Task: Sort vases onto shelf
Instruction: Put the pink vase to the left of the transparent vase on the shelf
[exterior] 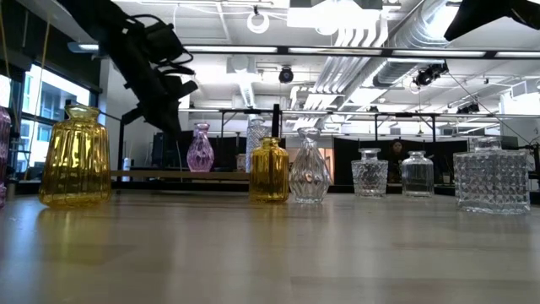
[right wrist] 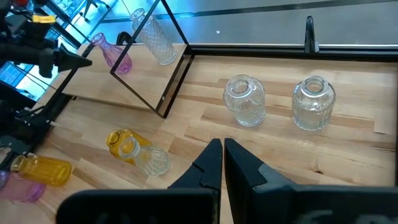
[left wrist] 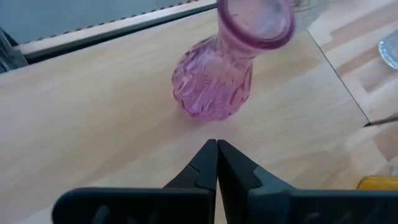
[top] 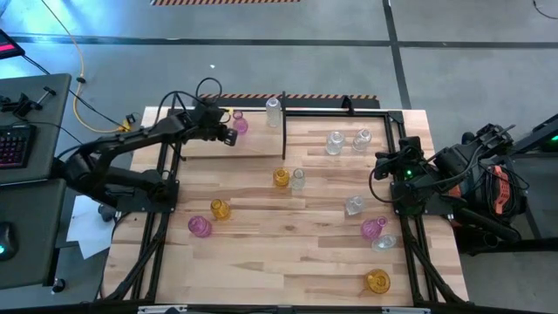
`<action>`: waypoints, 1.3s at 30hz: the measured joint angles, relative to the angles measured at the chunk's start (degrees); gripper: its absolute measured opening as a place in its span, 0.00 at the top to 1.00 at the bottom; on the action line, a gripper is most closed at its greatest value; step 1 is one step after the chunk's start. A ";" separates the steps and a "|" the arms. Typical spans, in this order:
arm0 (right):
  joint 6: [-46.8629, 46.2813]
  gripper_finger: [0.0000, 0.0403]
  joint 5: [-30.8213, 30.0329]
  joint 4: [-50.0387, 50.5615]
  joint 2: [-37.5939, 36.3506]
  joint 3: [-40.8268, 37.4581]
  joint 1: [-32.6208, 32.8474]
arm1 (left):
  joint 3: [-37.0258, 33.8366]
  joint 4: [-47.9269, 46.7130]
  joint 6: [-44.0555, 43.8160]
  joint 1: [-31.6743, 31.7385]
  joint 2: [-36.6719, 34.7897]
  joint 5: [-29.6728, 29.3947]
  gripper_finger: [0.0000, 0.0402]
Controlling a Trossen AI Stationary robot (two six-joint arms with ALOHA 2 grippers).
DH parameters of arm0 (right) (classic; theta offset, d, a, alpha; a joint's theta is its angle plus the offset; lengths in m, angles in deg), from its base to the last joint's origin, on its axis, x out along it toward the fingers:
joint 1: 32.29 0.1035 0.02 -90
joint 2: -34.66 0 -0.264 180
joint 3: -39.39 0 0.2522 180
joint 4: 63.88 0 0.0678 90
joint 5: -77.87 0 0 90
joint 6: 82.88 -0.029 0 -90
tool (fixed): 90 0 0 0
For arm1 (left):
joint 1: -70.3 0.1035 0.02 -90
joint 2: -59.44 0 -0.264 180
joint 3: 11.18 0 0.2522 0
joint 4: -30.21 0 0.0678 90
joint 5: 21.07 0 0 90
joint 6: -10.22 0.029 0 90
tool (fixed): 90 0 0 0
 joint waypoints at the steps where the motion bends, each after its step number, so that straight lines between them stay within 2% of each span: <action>1: 0.00 1.00 0.00 -0.02 0.00 0.00 0.00 | 0.00 0.33 -0.47 0.02 0.43 -0.01 1.00; 16: 0.33 1.00 -0.07 0.01 0.00 0.00 -0.02 | 0.02 8.74 -0.92 0.04 4.24 -0.92 1.00; 39: 0.26 1.00 -0.07 -0.06 0.00 0.00 -0.02 | 0.02 15.38 -1.33 0.04 6.95 -2.72 1.00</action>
